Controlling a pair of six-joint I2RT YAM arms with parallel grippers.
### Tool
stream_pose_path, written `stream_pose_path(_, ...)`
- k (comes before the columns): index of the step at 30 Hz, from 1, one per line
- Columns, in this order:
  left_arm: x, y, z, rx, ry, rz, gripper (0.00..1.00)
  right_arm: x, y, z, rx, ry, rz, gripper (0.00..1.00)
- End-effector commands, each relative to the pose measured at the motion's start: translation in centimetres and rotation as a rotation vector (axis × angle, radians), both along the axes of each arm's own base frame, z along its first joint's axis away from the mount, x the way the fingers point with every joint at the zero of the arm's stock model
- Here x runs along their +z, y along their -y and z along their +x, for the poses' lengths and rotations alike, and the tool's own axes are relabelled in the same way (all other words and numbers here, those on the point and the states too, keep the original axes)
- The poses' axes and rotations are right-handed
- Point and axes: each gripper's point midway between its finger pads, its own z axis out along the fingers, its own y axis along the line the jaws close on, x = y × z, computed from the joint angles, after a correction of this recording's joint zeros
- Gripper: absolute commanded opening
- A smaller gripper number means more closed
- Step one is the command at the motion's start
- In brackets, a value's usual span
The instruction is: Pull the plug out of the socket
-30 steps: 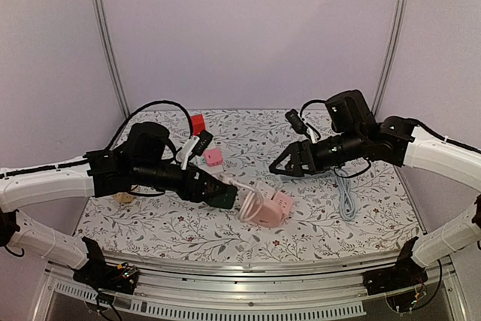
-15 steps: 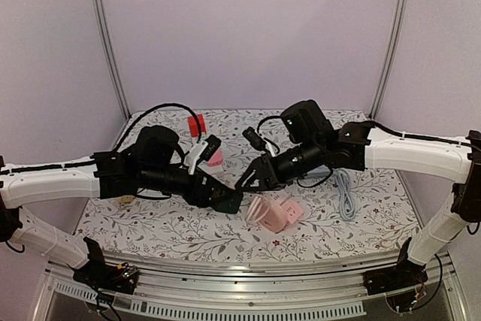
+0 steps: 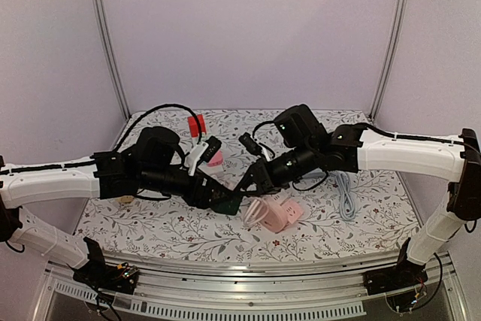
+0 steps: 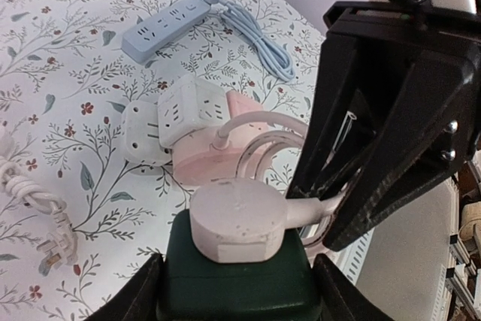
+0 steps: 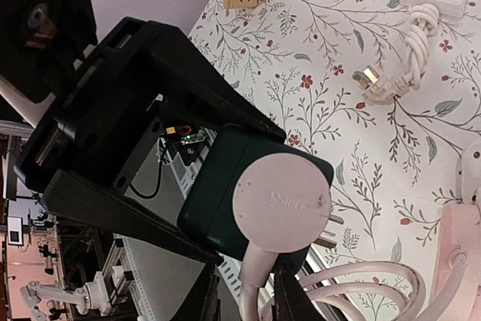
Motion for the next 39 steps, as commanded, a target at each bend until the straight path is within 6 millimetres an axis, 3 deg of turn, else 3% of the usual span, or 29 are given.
stream_pose_path(1, 2.9, 0.8, 0.5, 0.009, 0.068, -0.064, 0.12, -1.4, 0.1, -0.2, -0.021, 0.001, -0.062, 0.19)
stream_pose_path(7, 3.2, 0.7, 0.5, 0.020, 0.058, -0.084, 0.13, -1.0, -0.2, 0.4, -0.049, 0.025, -0.051, 0.02)
stream_pose_path(9, 3.4, 0.6, 0.6, 0.033, 0.056, -0.089, 0.20, -0.8, -0.3, 0.6, -0.058, 0.032, -0.046, 0.00)
stream_pose_path(10, 3.4, 0.5, 0.7, 0.046, 0.053, -0.089, 0.31, -0.8, -0.3, 0.8, -0.063, 0.038, -0.046, 0.00)
stream_pose_path(12, 3.5, -0.1, 1.2, 0.100, 0.047, -0.088, 0.71, -0.5, -0.2, 1.3, -0.089, 0.061, -0.040, 0.00)
stream_pose_path(14, 3.9, -1.0, 2.0, 0.179, 0.030, -0.096, 0.93, -0.2, 0.2, 2.0, -0.130, 0.097, -0.035, 0.00)
stream_pose_path(15, 3.9, -1.5, 2.3, 0.221, 0.018, -0.100, 0.99, 0.0, 0.5, 2.4, -0.155, 0.122, -0.034, 0.00)
stream_pose_path(19, 3.3, -3.5, 3.6, 0.398, -0.126, -0.155, 1.00, 1.1, 1.9, 4.6, -0.279, 0.273, -0.041, 0.00)
stream_pose_path(25, 2.8, -4.4, 3.8, 0.527, -0.334, -0.262, 0.99, 4.3, 2.6, 6.8, -0.397, 0.489, 0.008, 0.00)
stream_pose_path(32, 4.8, -3.9, 3.6, 0.520, -0.423, -0.418, 1.00, 6.6, 2.3, 7.1, -0.414, 0.627, 0.043, 0.00)
stream_pose_path(39, 4.6, -2.9, 3.3, 0.474, -0.459, -0.414, 1.00, 7.6, 1.8, 6.0, -0.377, 0.659, 0.087, 0.00)
